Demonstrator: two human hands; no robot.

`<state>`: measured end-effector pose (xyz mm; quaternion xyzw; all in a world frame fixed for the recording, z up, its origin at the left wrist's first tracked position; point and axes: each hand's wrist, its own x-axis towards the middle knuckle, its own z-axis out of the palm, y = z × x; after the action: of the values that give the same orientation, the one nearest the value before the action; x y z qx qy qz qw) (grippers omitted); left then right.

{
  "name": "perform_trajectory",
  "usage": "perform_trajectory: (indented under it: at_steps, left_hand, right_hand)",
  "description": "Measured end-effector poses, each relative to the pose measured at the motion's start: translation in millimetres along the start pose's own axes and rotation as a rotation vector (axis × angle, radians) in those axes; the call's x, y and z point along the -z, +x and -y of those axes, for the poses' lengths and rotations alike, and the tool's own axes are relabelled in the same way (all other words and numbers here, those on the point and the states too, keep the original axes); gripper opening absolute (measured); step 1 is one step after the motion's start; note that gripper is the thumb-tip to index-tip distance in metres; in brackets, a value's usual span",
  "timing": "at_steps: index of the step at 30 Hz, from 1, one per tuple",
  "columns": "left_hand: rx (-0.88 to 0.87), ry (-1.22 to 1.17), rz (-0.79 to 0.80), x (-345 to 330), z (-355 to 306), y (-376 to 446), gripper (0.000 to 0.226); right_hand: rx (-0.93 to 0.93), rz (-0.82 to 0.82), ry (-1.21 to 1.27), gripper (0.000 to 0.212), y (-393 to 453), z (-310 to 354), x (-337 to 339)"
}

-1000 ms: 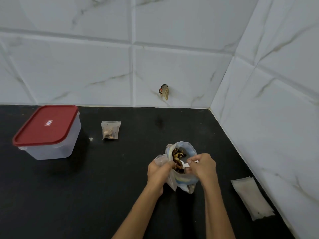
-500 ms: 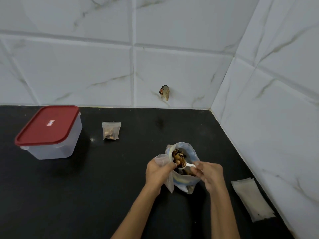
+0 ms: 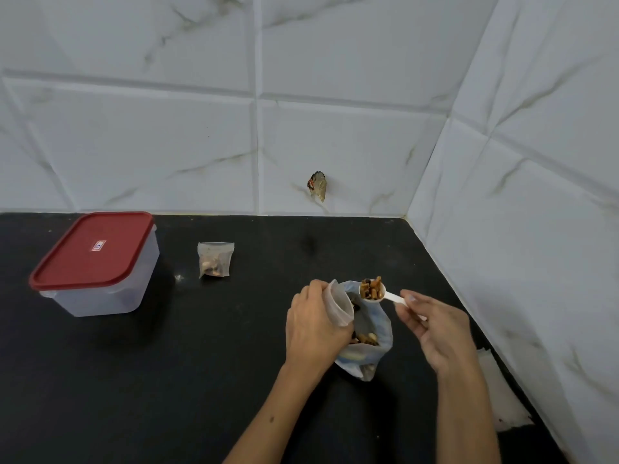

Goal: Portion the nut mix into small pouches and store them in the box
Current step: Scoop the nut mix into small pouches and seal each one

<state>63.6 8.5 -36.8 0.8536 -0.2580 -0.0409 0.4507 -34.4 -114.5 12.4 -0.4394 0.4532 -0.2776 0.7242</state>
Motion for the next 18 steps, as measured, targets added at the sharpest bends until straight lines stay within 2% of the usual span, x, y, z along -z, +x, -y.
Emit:
perform_trajectory:
  at_steps: [5,12,18]
  left_hand:
    - [-0.008,-0.022,-0.004,-1.6,-9.4,2.4,0.026]
    - [0.049,-0.128,0.025,-5.1,-8.1,4.4,0.034]
    - [0.07,-0.299,0.022,-1.7,-8.3,3.7,0.041]
  right_hand:
    - [0.159,0.113,-0.104,0.014,-20.4,13.0,-8.0]
    - [0.467,0.223,-0.731,0.028,-37.4,11.2,-18.5]
    - [0.603,0.241,-0.913,0.021,-44.6,13.2,-21.2]
